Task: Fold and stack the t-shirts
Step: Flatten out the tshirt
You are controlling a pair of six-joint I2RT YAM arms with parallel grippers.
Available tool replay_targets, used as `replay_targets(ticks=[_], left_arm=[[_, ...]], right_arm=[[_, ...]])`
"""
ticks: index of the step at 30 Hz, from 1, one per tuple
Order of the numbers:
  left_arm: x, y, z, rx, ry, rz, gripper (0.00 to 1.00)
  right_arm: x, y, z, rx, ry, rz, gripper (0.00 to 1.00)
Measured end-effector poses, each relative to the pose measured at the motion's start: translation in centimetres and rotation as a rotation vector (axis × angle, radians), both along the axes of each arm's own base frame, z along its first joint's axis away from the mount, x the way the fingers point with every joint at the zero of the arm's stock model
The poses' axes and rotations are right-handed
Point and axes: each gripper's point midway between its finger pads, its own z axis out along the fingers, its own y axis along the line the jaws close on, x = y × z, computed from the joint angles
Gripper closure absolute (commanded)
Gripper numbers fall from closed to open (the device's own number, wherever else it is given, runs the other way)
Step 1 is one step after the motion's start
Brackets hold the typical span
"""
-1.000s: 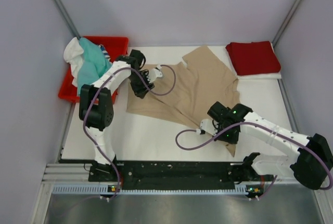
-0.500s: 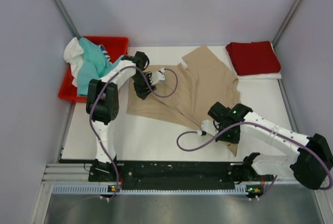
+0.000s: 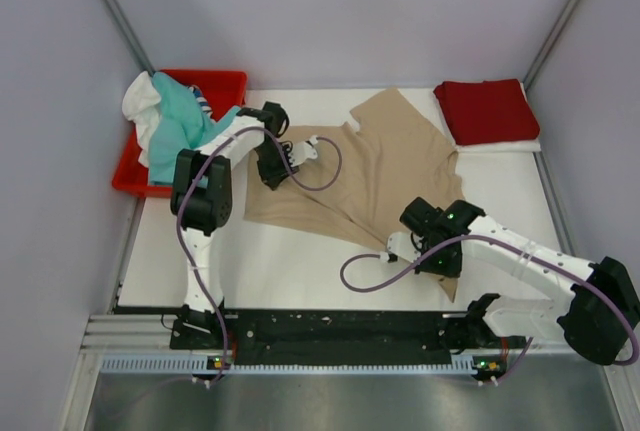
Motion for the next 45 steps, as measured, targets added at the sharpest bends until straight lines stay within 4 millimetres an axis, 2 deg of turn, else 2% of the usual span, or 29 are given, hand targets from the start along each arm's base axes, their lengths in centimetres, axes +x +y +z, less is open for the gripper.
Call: replay_targets(ticks=[3, 4, 11, 13, 16, 19, 23, 26, 28, 31, 32, 33, 35, 37, 39, 42, 43, 44, 45], left_arm=[[-0.3, 0.2, -0.1, 0.009, 0.009, -0.011, 0.97], [-0.3, 0.3, -0.1, 0.01, 0.012, -0.01, 1.0], [-0.6, 0.9, 0.3, 0.017, 0.017, 0.027, 1.0], [-1.0, 1.4, 1.2, 0.017, 0.004, 0.066, 1.0], [-2.3, 2.8, 3.7, 0.013, -0.045, 0.146, 1.0], [-4.7, 4.4, 7.1, 0.008, -0.122, 0.228, 1.0], [-9.3, 6.5, 10.6, -0.001, -0.201, 0.324, 1.0], [-12.9, 7.8, 11.4, 0.004, -0.205, 0.376, 1.0], [-16.0, 8.7, 11.4, 0.011, -0.18, 0.403, 1.0], [-20.2, 9.5, 11.0, 0.028, -0.134, 0.417, 1.0], [-21.2, 9.7, 10.7, 0.036, -0.118, 0.42, 1.0], [-22.3, 9.9, 10.3, 0.048, -0.099, 0.425, 1.0], [-23.6, 10.4, 9.3, 0.076, -0.067, 0.44, 1.0], [-24.2, 10.8, 8.5, 0.1, -0.044, 0.455, 1.0], [-24.5, 11.1, 8.0, 0.123, -0.032, 0.467, 1.0], [-24.3, 11.5, 7.8, 0.142, -0.042, 0.475, 1.0], [-24.2, 11.6, 7.7, 0.144, -0.048, 0.476, 1.0], [-24.1, 11.6, 7.7, 0.144, -0.051, 0.477, 1.0], [-24.0, 11.6, 7.7, 0.143, -0.055, 0.479, 1.0]], right_arm=[[0.0, 0.0, 0.0, 0.0, 0.0, 0.0, 0.99], [0.0, 0.0, 0.0, 0.0, -0.001, 0.0, 0.99], [0.4, -0.3, 0.3, -0.009, -0.036, -0.008, 1.0], [0.9, -0.6, 0.7, -0.01, -0.074, -0.016, 1.0], [1.8, -0.9, 1.7, 0.004, -0.144, -0.041, 1.0], [3.1, -0.9, 2.7, 0.014, -0.21, -0.062, 1.0], [3.8, -0.8, 2.9, 0.003, -0.232, -0.063, 1.0], [3.6, -0.4, 3.1, 0.022, -0.221, -0.05, 1.0], [3.0, 0.2, 3.3, 0.047, -0.193, -0.033, 1.0], [1.3, 2.0, 3.9, 0.104, -0.119, 0.023, 1.0], [0.7, 2.9, 4.0, 0.125, -0.091, 0.047, 0.97], [0.2, 4.0, 4.1, 0.147, -0.066, 0.076, 0.89], [-1.2, 6.7, 3.9, 0.185, 0.0, 0.148, 0.62], [-2.2, 9.2, 3.1, 0.208, 0.058, 0.179, 0.54], [-2.2, 10.5, 2.4, 0.21, 0.068, 0.158, 0.48], [0.3, 11.5, 2.4, 0.216, -0.058, 0.039, 0.36], [1.3, 11.8, 2.7, 0.233, -0.105, -0.013, 0.35], [2.5, 12.1, 3.1, 0.261, -0.155, -0.086, 0.19], [4.2, 12.2, 3.6, 0.311, -0.205, -0.197, 0.12]])
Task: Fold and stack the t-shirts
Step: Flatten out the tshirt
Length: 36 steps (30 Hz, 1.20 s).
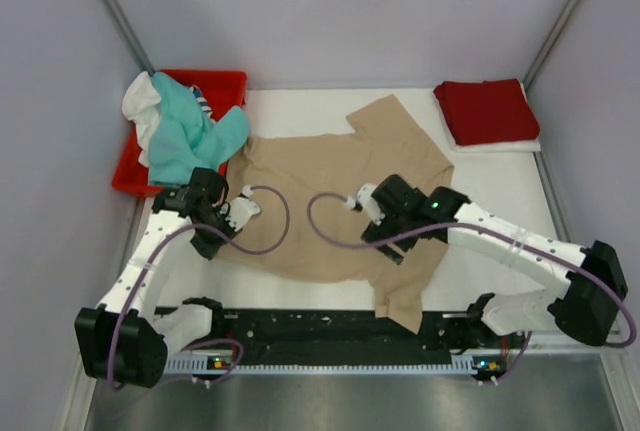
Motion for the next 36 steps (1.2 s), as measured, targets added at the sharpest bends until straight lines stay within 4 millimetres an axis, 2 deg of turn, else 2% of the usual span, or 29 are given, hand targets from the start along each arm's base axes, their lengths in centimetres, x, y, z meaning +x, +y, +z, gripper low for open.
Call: replay_targets(ticks=[3, 5, 7, 9, 11, 12, 14, 16, 20, 24, 29, 30, 32, 33, 36], left_arm=[[0.3, -0.1, -0.1, -0.003, -0.012, 0.006, 1.0], [0.3, -0.1, -0.2, -0.004, -0.013, 0.011, 1.0], [0.3, -0.1, -0.5, -0.005, -0.012, 0.016, 1.0], [0.3, -0.2, -0.7, -0.008, -0.011, 0.019, 1.0], [0.3, -0.2, -0.8, -0.01, -0.011, 0.021, 1.0], [0.3, -0.2, -0.8, -0.011, -0.012, 0.022, 1.0], [0.4, -0.3, -0.8, -0.015, -0.014, 0.023, 1.0], [0.5, -0.3, -0.8, -0.018, -0.018, 0.022, 1.0], [0.8, -0.4, -0.9, -0.018, -0.026, 0.026, 1.0], [1.1, -0.4, -1.2, -0.018, -0.02, 0.026, 1.0], [1.2, -1.5, -1.7, -0.07, 0.006, 0.016, 1.0], [1.2, -1.8, -1.8, -0.09, 0.013, 0.012, 1.0], [1.3, -2.4, -1.8, -0.12, 0.015, 0.007, 1.0], [1.4, -2.6, -1.9, -0.132, 0.013, 0.004, 1.0], [1.7, -3.0, -1.9, -0.154, 0.002, 0.0, 1.0]], right_arm=[[5.2, -2.0, 1.6, 0.175, -0.101, -0.392, 0.11], [8.1, -5.7, 2.0, 0.284, -0.157, -0.706, 0.14], [9.5, -10.2, 1.1, 0.367, -0.188, -1.041, 0.2], [9.5, -13.3, -0.7, 0.386, -0.189, -1.253, 0.26], [8.7, -15.8, -3.4, 0.388, -0.168, -1.447, 0.31], [8.1, -16.5, -4.9, 0.382, -0.15, -1.521, 0.33], [7.4, -16.8, -6.8, 0.377, -0.119, -1.586, 0.36], [7.3, -16.5, -8.0, 0.389, -0.09, -1.609, 0.52], [8.6, -16.5, -9.3, 0.417, -0.059, -1.674, 1.0], [10.7, -17.4, -9.4, 0.49, -0.065, -1.738, 1.0], [13.6, -19.1, -8.8, 0.46, -0.096, -1.757, 1.0], [14.5, -19.4, -8.3, 0.458, -0.11, -1.752, 0.9], [16.6, -19.7, -7.2, 0.467, -0.131, -1.725, 0.61], [17.5, -19.7, -6.7, 0.47, -0.135, -1.708, 0.54], [19.6, -19.6, -5.4, 0.456, -0.139, -1.647, 0.43]])
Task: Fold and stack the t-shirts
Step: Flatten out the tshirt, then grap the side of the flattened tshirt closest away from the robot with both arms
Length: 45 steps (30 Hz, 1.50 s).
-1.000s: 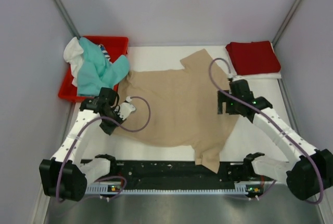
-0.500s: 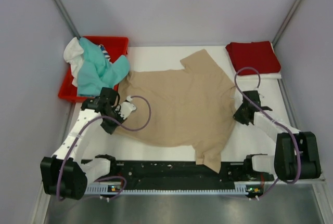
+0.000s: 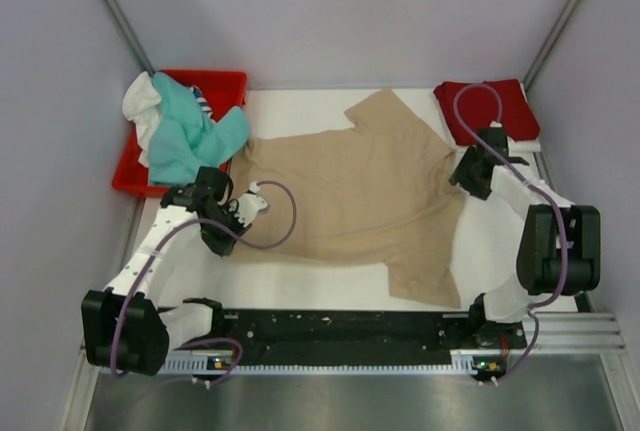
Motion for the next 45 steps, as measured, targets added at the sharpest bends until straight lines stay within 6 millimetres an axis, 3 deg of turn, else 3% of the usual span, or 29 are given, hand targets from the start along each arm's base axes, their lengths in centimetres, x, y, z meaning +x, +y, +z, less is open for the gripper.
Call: replay_targets(ticks=[3, 8, 12, 17, 20, 28, 31, 34, 38, 41, 43, 45], left_arm=[[-0.1, -0.2, -0.3, -0.011, 0.004, -0.002, 1.0], [0.0, -0.3, -0.4, -0.018, -0.001, 0.004, 1.0], [0.2, -0.4, -0.3, -0.021, -0.012, 0.018, 1.0], [0.5, -0.6, 0.3, -0.031, -0.05, 0.023, 1.0], [0.5, -0.8, 0.3, -0.033, -0.054, 0.026, 1.0], [0.5, -0.8, 0.3, -0.031, -0.053, 0.027, 1.0], [0.5, -0.8, 0.4, -0.028, -0.054, 0.028, 1.0], [0.7, -0.7, 0.7, -0.025, -0.061, 0.029, 1.0], [1.3, -0.7, 1.1, -0.021, -0.07, 0.031, 1.0], [1.3, -0.6, 1.0, -0.014, -0.062, 0.033, 1.0], [1.3, -0.6, 1.0, -0.012, -0.06, 0.035, 1.0], [1.3, -0.6, 1.0, -0.011, -0.059, 0.036, 1.0]], right_arm=[[-0.5, -0.3, 0.8, -0.033, 0.02, 0.022, 0.38], [-5.0, 0.7, 3.3, -0.055, 0.026, 0.019, 0.38], [-10.7, 3.0, 4.3, 0.107, 0.001, -0.057, 0.43], [-19.9, 5.1, 1.4, 0.305, 0.12, -0.235, 0.46], [-23.1, 5.5, 0.6, 0.342, 0.213, -0.327, 0.46], [-25.5, 6.3, -1.1, 0.321, 0.419, -0.42, 0.45], [-26.6, 7.0, -2.7, 0.296, 0.508, -0.435, 0.46], [-28.9, 7.5, -5.0, 0.285, 0.619, -0.48, 0.5], [-28.7, 7.8, -5.0, 0.29, 0.635, -0.513, 0.57], [-28.5, 8.0, -5.0, 0.293, 0.642, -0.531, 0.72], [-28.0, 8.2, -5.0, 0.304, 0.632, -0.537, 1.0], [-27.9, 8.3, -5.0, 0.31, 0.626, -0.54, 1.0]])
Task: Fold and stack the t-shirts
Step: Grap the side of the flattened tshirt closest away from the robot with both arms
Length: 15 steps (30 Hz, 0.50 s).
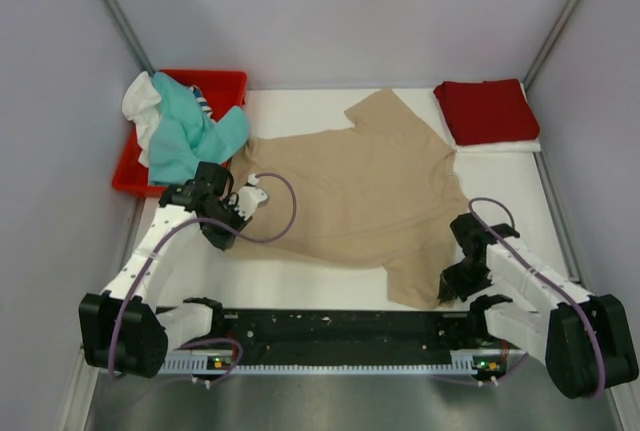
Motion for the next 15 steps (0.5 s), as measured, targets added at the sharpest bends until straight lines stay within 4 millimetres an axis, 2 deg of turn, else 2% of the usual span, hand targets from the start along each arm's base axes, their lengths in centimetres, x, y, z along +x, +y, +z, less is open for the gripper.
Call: replay_targets(ticks=[3, 8, 11, 12, 15], left_arm=[[0.0, 0.0, 0.0, 0.0, 0.002, 0.0, 1.0], [-0.3, 0.1, 0.1, 0.002, 0.011, 0.0, 1.0], [-0.5, 0.0, 0.3, 0.0, 0.018, -0.002, 1.0], [-0.7, 0.0, 0.5, -0.002, 0.021, -0.006, 1.0], [-1.7, -0.2, 1.1, -0.018, 0.034, -0.02, 1.0]], right_arm=[[0.1, -0.1, 0.1, -0.006, -0.02, -0.005, 1.0], [2.2, -1.1, 1.2, -0.049, -0.171, 0.045, 1.0], [5.6, -1.9, 5.0, -0.102, -0.349, 0.106, 1.0], [7.3, -2.2, 7.5, -0.129, -0.446, 0.131, 1.0], [9.2, -2.9, 11.7, -0.173, -0.607, 0.166, 1.0]])
